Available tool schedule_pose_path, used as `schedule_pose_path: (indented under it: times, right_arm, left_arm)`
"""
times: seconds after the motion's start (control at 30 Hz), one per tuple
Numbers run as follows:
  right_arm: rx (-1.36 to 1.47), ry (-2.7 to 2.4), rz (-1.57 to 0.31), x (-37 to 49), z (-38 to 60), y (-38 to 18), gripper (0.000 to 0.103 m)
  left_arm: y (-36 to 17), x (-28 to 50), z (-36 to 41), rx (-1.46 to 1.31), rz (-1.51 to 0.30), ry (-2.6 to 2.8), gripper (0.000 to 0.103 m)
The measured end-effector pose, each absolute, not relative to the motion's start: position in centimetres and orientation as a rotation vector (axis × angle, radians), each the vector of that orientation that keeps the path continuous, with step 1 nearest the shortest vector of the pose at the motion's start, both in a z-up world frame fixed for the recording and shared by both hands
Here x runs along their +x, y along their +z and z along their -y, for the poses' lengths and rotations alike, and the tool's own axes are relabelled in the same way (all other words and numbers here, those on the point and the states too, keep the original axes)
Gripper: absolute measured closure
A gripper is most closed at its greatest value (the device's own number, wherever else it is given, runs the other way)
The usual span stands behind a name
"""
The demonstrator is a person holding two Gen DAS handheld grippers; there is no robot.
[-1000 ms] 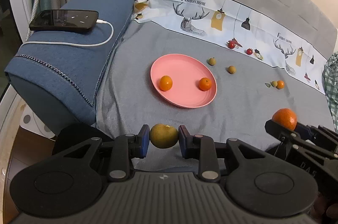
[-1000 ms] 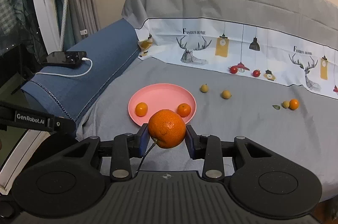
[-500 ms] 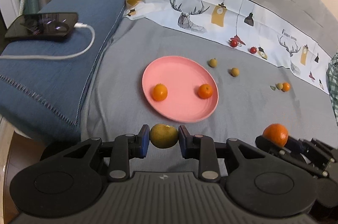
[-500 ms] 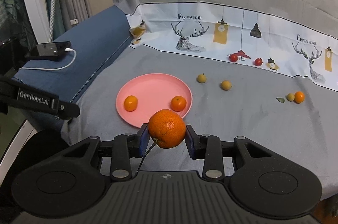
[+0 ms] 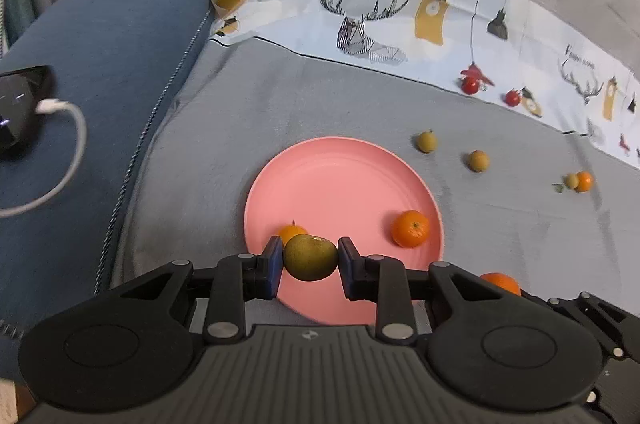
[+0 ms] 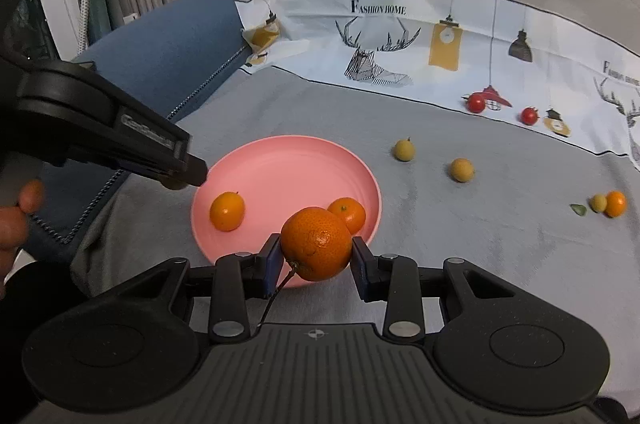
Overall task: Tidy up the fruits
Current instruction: 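Lower and open the left tool over the plate while the right tool releases its orange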
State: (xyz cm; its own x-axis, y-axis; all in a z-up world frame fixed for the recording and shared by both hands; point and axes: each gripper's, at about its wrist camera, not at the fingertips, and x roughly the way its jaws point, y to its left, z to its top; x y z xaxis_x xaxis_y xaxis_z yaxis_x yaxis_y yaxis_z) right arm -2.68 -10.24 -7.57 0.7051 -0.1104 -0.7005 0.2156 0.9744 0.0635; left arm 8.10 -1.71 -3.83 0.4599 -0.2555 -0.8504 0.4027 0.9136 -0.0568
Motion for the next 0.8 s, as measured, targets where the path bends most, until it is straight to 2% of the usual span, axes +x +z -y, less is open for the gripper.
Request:
schedule_pose_path:
  times: [0.63,0.67,0.7,0.73,0.77,0.8]
  right_arm:
    - [0.094,-0.136,-0.843,3.7,11.1,-11.8,0.065]
    - [0.096,-0.134,-0.847,3.9,11.2,-12.0,0.064]
    - [0.103,-0.136,-0.842,4.0,11.2,-11.9,0.062]
    - [0.11,-0.143,-0.829,4.0,11.3,-11.8,0.056]
    - [0.111,-0.15,-0.818,4.0,11.4,-11.5,0.042]
    - [0.107,-0.154,-0.809,4.0,11.4,-11.2,0.029]
  left_arm:
    - [-10.2,14.0,5.6,0.276,-1.064,-0.359,0.068]
    - [-10.2,14.0,5.6,0.281,-1.057,-0.356,0.064]
    - [-10.0,14.0,5.6,0.278,-1.047,-0.357,0.043]
    - [-9.7,13.9,5.5,0.271,-1.037,-0.356,0.012]
    - [-9.3,13.8,5.4,0.262,-1.02,-0.347,0.002]
    - [-8.7,13.4,5.1,0.248,-0.985,-0.335,0.0]
